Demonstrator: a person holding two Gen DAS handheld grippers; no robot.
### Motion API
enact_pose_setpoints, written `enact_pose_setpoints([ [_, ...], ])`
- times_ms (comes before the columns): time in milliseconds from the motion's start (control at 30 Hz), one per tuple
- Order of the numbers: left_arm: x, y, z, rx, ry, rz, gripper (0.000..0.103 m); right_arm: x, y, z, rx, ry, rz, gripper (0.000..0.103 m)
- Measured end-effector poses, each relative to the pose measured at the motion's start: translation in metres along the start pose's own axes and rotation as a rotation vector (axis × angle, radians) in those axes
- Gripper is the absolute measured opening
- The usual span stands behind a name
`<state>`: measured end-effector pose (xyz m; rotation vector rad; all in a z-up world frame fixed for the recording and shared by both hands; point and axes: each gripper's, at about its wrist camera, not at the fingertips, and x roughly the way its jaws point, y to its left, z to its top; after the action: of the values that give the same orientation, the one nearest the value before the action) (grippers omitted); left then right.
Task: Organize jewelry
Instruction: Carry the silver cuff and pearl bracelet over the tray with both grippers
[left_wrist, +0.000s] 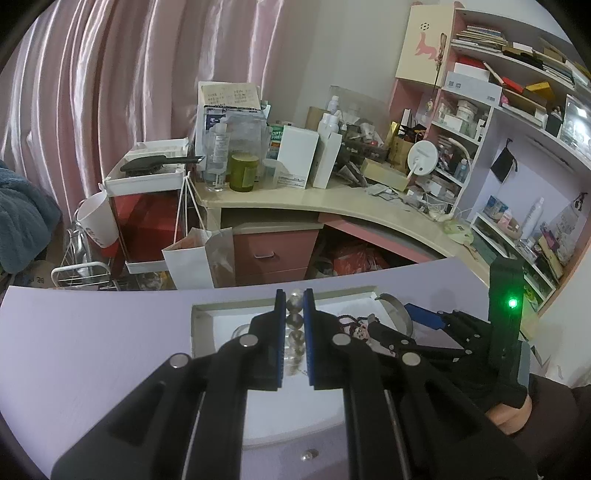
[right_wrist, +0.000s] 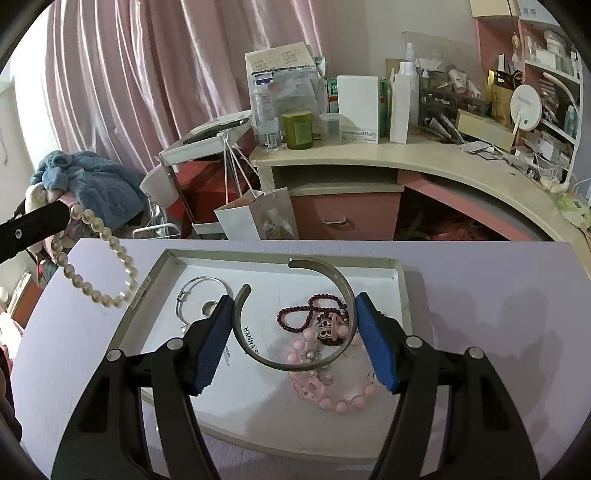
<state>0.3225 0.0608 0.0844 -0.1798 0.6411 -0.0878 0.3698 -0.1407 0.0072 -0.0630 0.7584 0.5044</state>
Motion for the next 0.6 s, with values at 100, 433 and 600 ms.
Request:
enact_pose_setpoints([
  [100,0.0002,-0.0004,0.0006,0.002,-0.001,0.002,0.009,0.0008,-0.0012,-0.0005,0.004,0.003,-0.001,0.068],
  [433,0.0031,-0.0072,0.0010,0.003,0.003,0.000,0.009,0.0025,-0.0038,0.0003,0.012,0.007,-0.002,0.068],
  [600,0.0026,-0.0064,0.0008,0.001,0.003,0.000,0.009,0.0050,-0.0061,-0.0002,0.021,0.012,0.000,0.068],
])
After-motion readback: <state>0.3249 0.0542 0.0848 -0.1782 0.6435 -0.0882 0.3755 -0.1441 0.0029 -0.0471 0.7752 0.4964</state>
